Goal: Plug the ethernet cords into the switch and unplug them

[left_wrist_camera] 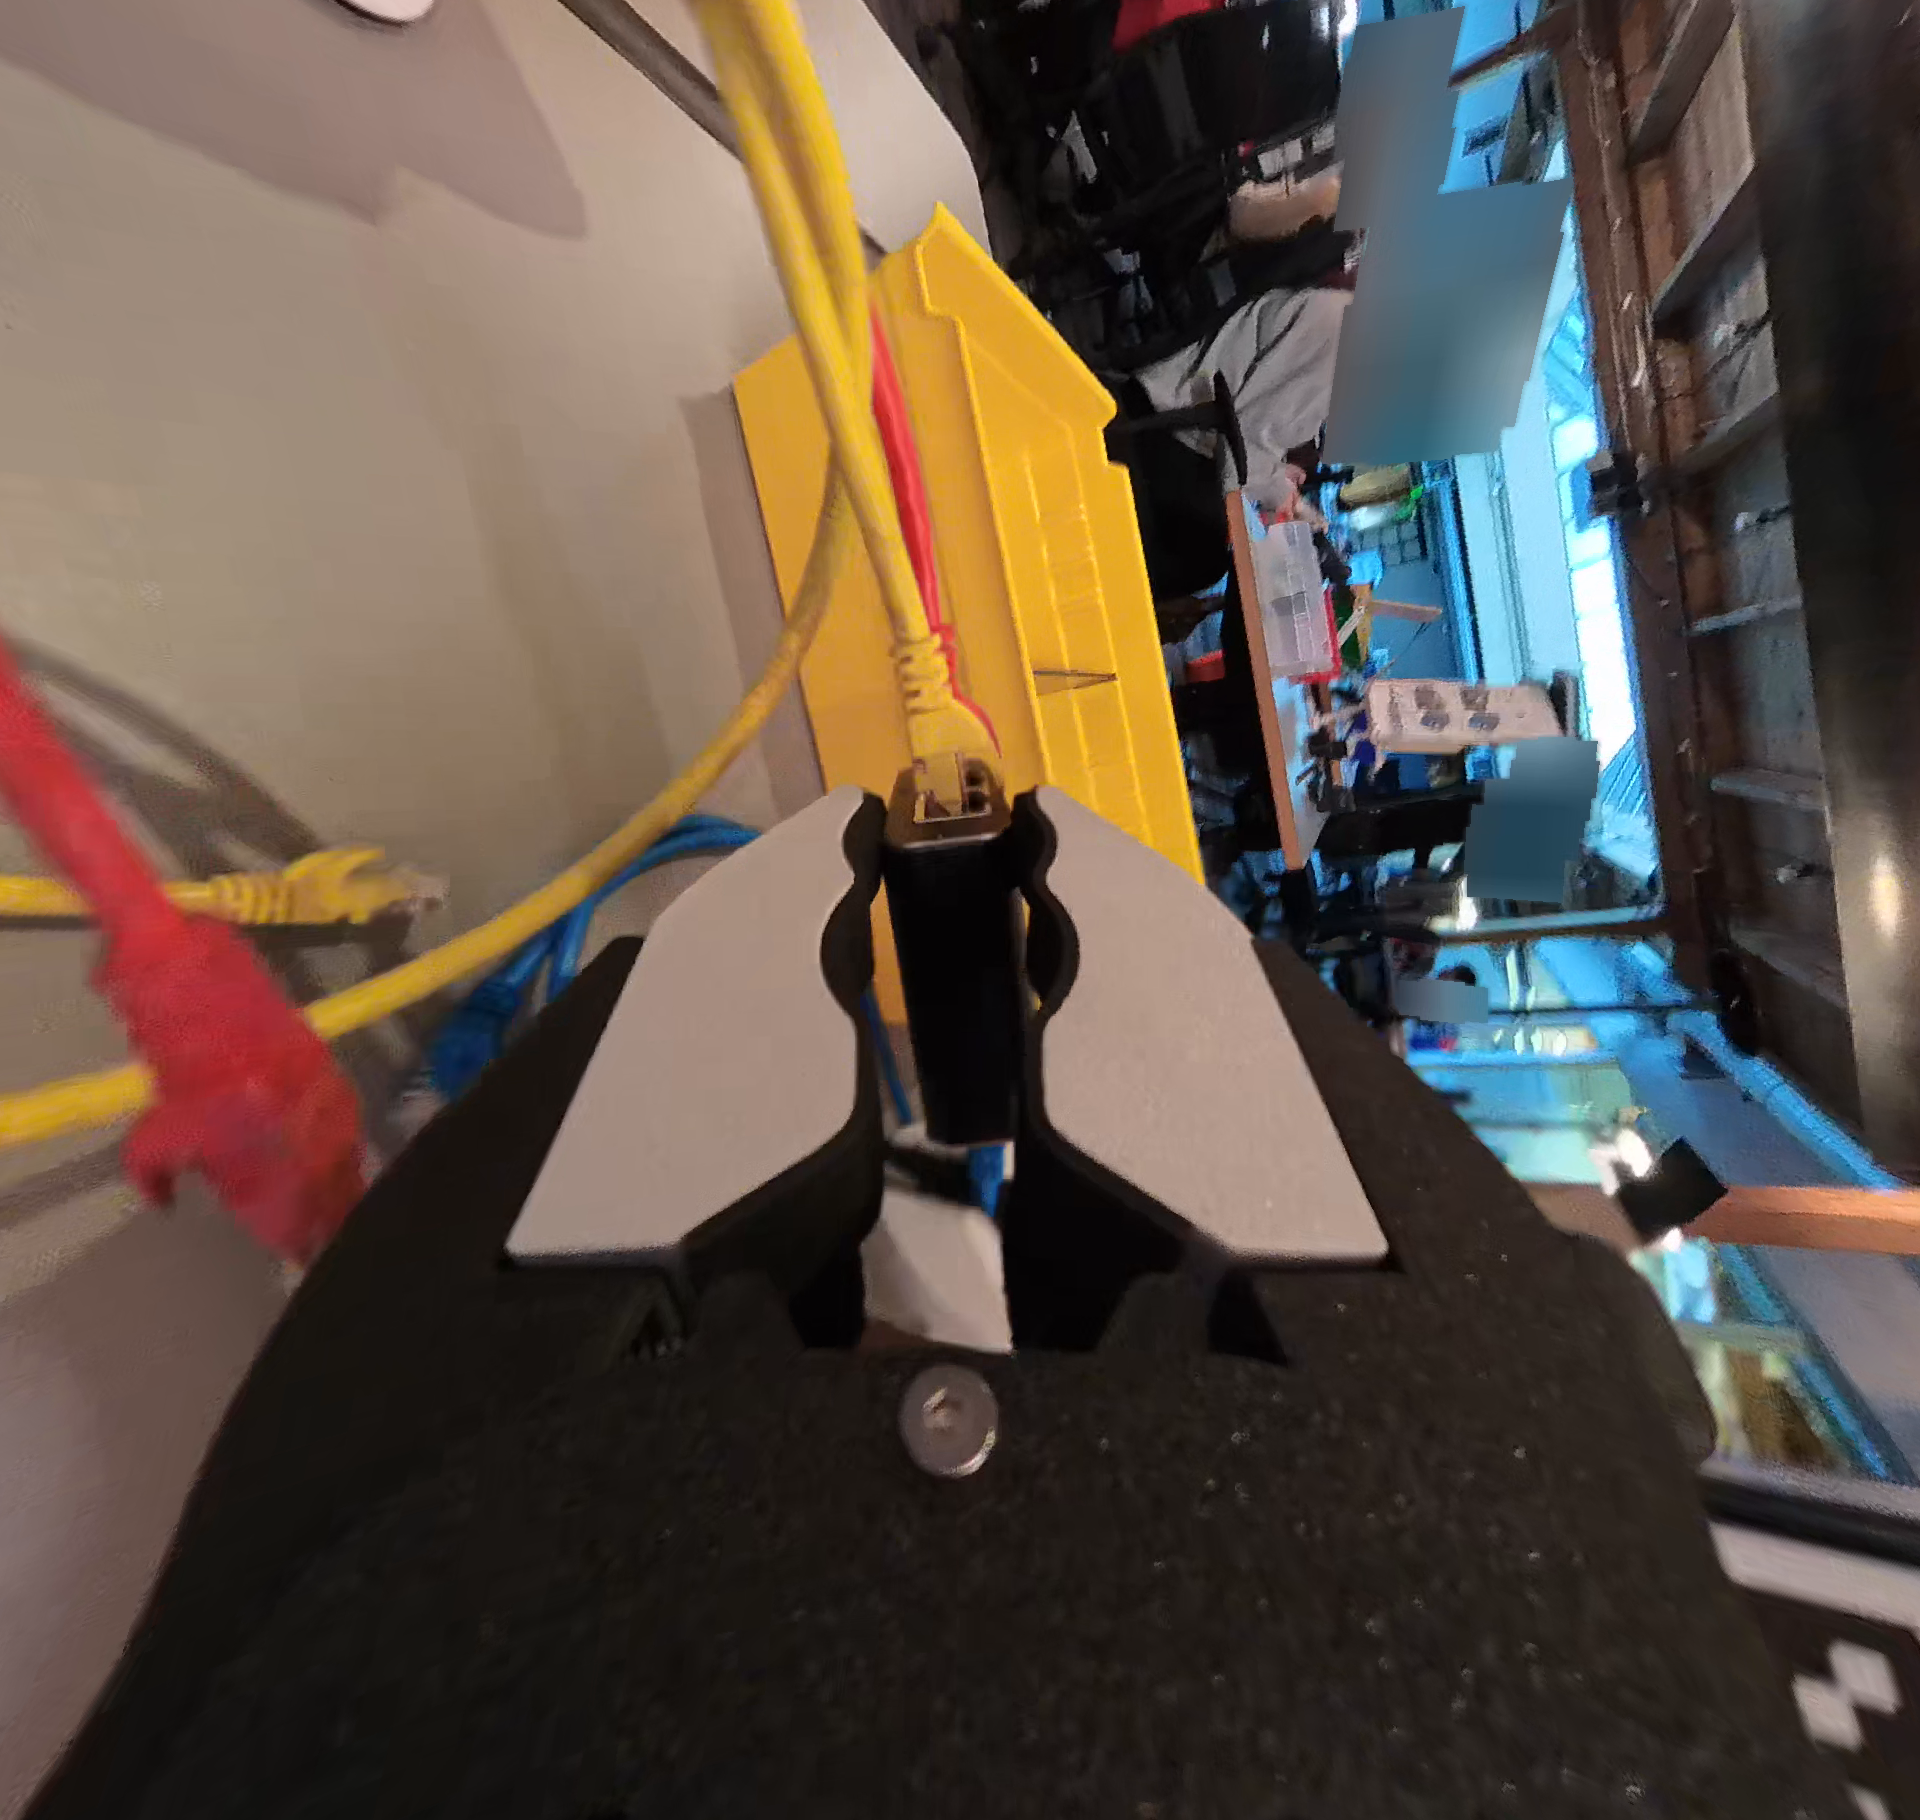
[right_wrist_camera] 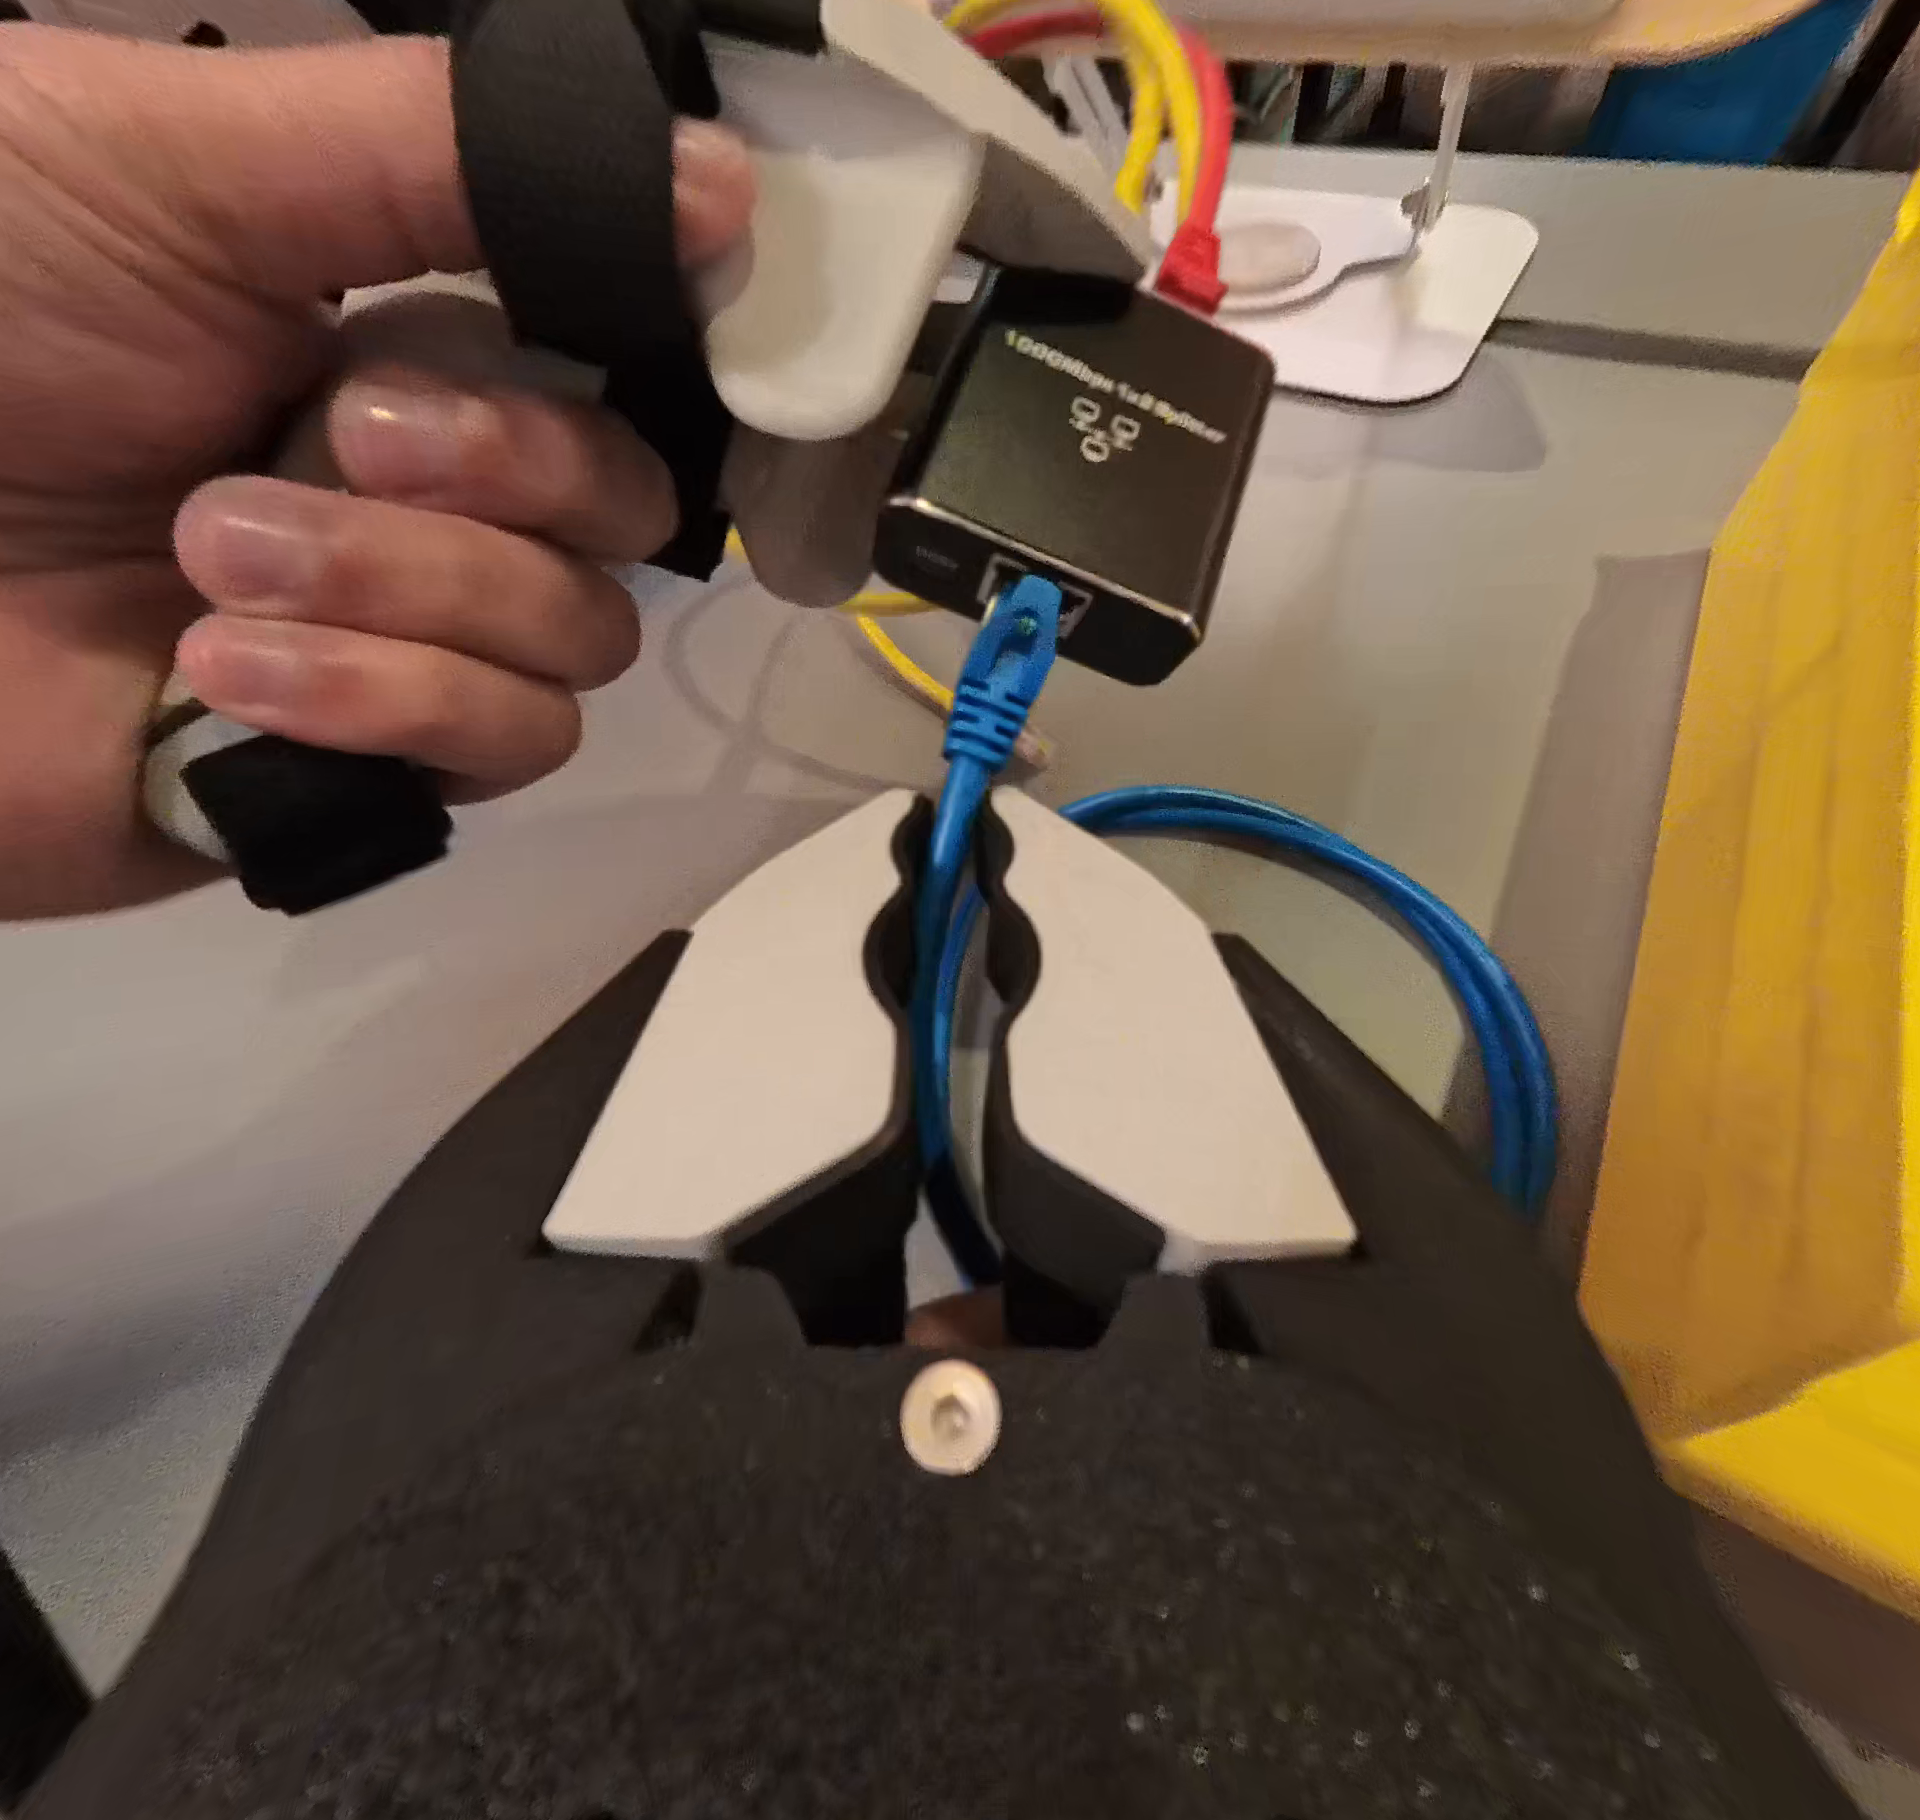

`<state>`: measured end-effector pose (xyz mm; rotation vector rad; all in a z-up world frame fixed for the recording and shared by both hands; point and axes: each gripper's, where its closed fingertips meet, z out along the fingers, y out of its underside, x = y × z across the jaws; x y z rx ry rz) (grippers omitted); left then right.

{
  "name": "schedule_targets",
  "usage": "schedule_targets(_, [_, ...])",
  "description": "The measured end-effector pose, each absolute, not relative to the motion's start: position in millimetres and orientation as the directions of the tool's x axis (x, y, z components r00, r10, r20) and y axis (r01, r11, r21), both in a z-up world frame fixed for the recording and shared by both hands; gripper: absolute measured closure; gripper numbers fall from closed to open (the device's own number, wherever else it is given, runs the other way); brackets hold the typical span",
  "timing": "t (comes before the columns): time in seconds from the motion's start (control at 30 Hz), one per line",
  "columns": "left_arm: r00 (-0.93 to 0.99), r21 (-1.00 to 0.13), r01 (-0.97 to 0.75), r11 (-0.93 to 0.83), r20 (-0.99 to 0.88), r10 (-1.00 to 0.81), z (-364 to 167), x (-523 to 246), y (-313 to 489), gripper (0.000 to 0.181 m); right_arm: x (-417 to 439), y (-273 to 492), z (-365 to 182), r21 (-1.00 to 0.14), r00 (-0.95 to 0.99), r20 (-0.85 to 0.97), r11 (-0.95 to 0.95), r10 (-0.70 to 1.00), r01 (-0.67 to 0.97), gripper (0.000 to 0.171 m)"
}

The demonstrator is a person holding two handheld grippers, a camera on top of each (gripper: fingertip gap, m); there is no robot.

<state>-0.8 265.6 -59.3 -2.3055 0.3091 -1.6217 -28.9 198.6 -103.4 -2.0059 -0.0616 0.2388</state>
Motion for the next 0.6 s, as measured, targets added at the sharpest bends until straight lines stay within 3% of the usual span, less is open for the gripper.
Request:
schedule_targets(0.13, [0.289,-0.521,-0.194,-0.831,0.779,-0.556,-62.9,-19.9,249.5,0.153,-18.9,189.1,-106.5,-0.906,0.98,-0.096,-0.422,0.172,-0.014,0.168])
schedule_targets(0.23, [0.287,-0.709,-0.292,-0.643,0.576,-0.765,-72.5,-47.5,247.1,0.129,-16.9,183.8,-110.0,-0.892,0.972,-0.119,-0.451,0.204,-0.015,0.168])
schedule_targets(0.3, [0.244,-0.845,-0.35,-0.404,0.334,-0.91,-76.0,-63.8,243.0,0.127,-18.6,181.6,-114.0,-0.879,0.968,-0.11,-0.477,0.224,0.011,0.168])
schedule_targets(0.37, [0.168,-0.915,-0.4,-0.058,-0.011,-0.986,-80.2,-75.1,236.0,0.115,-21.5,180.7,-114.9,-0.873,0.967,-0.09,-0.486,0.24,0.04,0.168])
schedule_targets(0.47, [0.137,-0.799,-0.489,0.35,-0.467,-0.874,-84.7,-83.4,231.5,0.122,-30.7,178.1,-117.4,-0.851,0.957,-0.087,-0.52,0.275,0.072,0.168])
schedule_targets(0.6, [-0.002,-0.585,-0.574,0.573,-0.699,-0.715,-99.2,-77.8,218.2,0.126,-41.4,173.7,-113.0,-0.839,0.943,-0.094,-0.535,0.319,0.097,0.168])
